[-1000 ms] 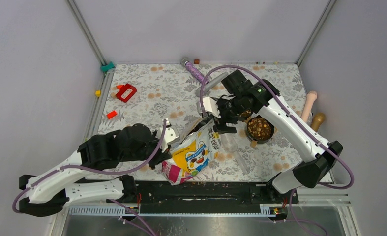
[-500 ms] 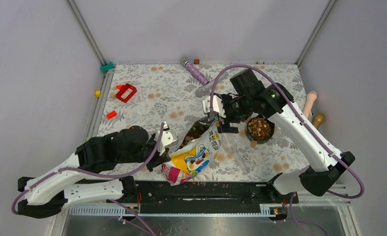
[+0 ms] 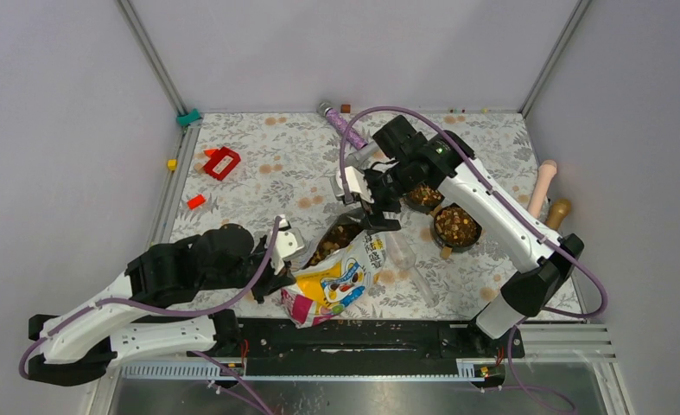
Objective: Serve the pet food
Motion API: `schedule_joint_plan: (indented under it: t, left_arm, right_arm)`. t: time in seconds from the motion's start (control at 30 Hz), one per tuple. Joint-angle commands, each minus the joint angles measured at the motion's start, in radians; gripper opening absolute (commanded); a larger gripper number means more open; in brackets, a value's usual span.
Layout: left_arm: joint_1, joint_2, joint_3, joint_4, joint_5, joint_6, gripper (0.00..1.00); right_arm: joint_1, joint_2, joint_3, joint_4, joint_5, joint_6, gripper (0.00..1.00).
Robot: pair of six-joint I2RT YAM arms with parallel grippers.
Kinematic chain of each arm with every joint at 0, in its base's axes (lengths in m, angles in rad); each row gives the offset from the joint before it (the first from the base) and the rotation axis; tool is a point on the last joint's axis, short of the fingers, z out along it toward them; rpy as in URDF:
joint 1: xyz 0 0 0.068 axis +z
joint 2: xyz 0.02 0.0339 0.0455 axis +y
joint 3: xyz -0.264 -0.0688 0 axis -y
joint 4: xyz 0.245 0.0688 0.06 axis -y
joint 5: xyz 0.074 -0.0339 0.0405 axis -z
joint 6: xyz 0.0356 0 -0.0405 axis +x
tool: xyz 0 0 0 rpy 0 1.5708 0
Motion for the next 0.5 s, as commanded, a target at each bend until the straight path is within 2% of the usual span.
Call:
schedule_joint_plan:
  t: [0.0, 0.07, 0.1, 0.13, 0.2, 0.23, 0.27, 0.37, 0.47]
  left_arm:
    - [-0.008, -0.036, 0.022, 0.022, -0.07, -0.053, 0.0]
    - [-0.008, -0.039, 0.017, 0.024, -0.122, -0.076, 0.0]
    - [-0.008, -0.041, 0.016, 0.024, -0.145, -0.088, 0.0]
    - [-0.008, -0.042, 0.012, 0.025, -0.161, -0.095, 0.0]
    - [-0.008, -0.048, 0.011, 0.021, -0.189, -0.112, 0.0]
    - [-0.008, -0.051, 0.012, 0.018, -0.201, -0.117, 0.0]
    - [-0.008, -0.054, 0.015, 0.013, -0.211, -0.121, 0.0]
    - [-0.008, -0.064, 0.025, -0.025, -0.302, -0.155, 0.0]
    - [-0.008, -0.052, 0.029, -0.1, -0.467, -0.213, 0.0]
  right_arm:
    - [0.013, -0.02, 0.018, -0.17, -0.065, -0.111, 0.85]
    - [0.014, -0.045, -0.025, -0.179, -0.048, -0.122, 0.79]
    - [0.014, -0.056, -0.041, -0.18, -0.037, -0.118, 0.7]
    - [0.014, -0.067, -0.049, -0.183, -0.026, -0.109, 0.5]
    - [0.014, -0.085, -0.046, -0.182, 0.006, -0.088, 0.22]
    - [0.013, -0.095, -0.038, -0.179, 0.023, -0.076, 0.04]
    - [0.014, -0.108, -0.032, -0.171, 0.04, -0.059, 0.0]
    - [0.008, -0.148, -0.017, -0.157, 0.147, -0.029, 0.0]
    - [-0.027, -0.197, -0.003, -0.168, 0.219, -0.017, 0.0]
